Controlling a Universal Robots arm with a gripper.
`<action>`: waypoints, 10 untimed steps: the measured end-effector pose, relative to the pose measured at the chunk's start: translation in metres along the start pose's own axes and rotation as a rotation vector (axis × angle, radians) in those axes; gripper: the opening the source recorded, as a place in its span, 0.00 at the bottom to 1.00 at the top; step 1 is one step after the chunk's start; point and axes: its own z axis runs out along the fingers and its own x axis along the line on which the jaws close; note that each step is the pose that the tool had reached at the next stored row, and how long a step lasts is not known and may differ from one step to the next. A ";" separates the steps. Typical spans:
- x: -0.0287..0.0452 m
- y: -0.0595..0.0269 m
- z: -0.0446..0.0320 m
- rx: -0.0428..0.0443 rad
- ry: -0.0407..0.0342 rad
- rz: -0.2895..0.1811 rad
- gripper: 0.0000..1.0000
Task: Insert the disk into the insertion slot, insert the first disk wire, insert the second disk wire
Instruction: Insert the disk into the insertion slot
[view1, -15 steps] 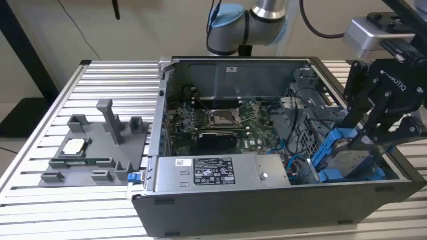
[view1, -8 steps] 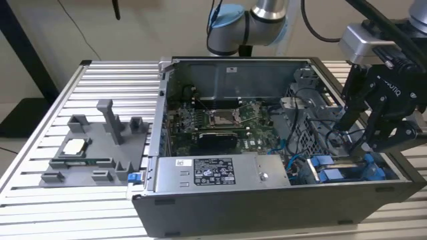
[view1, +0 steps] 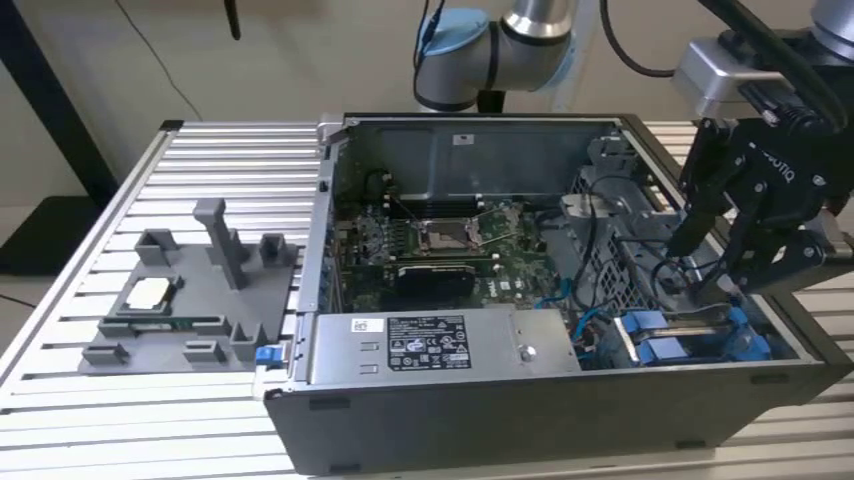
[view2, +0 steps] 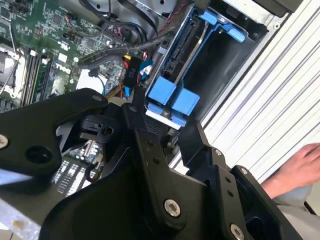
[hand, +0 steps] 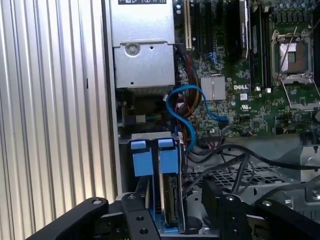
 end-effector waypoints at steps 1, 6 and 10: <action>-0.0016 0.0001 0.0000 0.0000 -0.0019 0.000 0.55; -0.0120 -0.0036 0.0011 -0.0005 -0.0045 0.000 0.55; -0.0187 -0.0121 0.0035 -0.0099 -0.0039 0.001 0.55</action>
